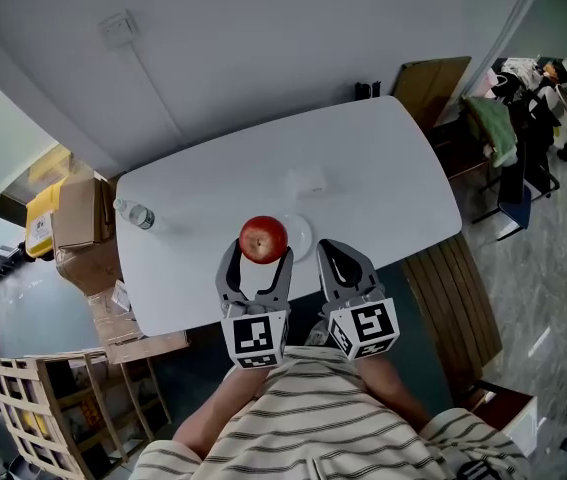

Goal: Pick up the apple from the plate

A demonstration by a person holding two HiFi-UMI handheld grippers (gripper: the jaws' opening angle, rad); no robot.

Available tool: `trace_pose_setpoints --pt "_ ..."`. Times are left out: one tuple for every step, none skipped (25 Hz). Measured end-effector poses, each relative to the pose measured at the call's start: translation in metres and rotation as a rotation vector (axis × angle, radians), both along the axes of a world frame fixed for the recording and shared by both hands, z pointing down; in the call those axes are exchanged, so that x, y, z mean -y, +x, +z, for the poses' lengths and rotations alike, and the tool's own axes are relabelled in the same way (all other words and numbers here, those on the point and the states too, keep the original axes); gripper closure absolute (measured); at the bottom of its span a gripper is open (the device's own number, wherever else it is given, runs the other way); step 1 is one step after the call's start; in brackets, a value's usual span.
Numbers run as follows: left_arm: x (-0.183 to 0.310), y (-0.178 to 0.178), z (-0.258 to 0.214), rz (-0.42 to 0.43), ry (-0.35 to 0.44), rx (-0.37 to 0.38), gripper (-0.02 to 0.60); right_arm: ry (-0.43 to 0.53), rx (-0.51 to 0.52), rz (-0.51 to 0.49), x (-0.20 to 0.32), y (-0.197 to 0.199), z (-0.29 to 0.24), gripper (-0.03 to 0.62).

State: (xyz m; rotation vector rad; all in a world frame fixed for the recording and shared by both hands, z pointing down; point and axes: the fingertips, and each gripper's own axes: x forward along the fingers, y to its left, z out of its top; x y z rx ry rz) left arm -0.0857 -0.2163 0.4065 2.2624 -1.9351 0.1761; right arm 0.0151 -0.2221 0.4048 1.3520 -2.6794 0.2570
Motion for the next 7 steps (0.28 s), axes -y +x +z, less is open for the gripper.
trace_pose_setpoints --pt "-0.0005 -0.0001 0.001 -0.001 0.0 0.001 0.226 0.0 -0.001 0.0 0.0002 0.0001 0.0004 0.582" --pt "-0.0005 -0.0001 0.0019 -0.001 0.001 0.002 0.226 0.0 -0.002 0.001 0.0008 0.0003 0.0008 0.58" --pt "-0.0001 -0.0001 0.0022 -0.002 0.003 0.004 0.226 -0.001 -0.002 0.001 0.0016 0.0005 0.0011 0.582" --pt "0.0007 -0.0003 0.0021 -0.001 0.006 0.006 0.227 -0.001 -0.003 0.001 0.0026 0.0006 0.0013 0.582" --pt "0.0016 -0.0004 0.0017 -0.001 0.008 0.007 0.226 -0.001 -0.004 0.001 0.0036 0.0007 0.0014 0.582" --pt "0.0025 -0.0006 0.0013 -0.001 0.009 0.008 0.226 0.0 -0.004 0.001 0.0045 0.0008 0.0013 0.582" --pt "0.0035 -0.0009 0.001 -0.001 0.01 0.008 0.226 0.0 -0.005 0.001 0.0054 0.0009 0.0012 0.582"
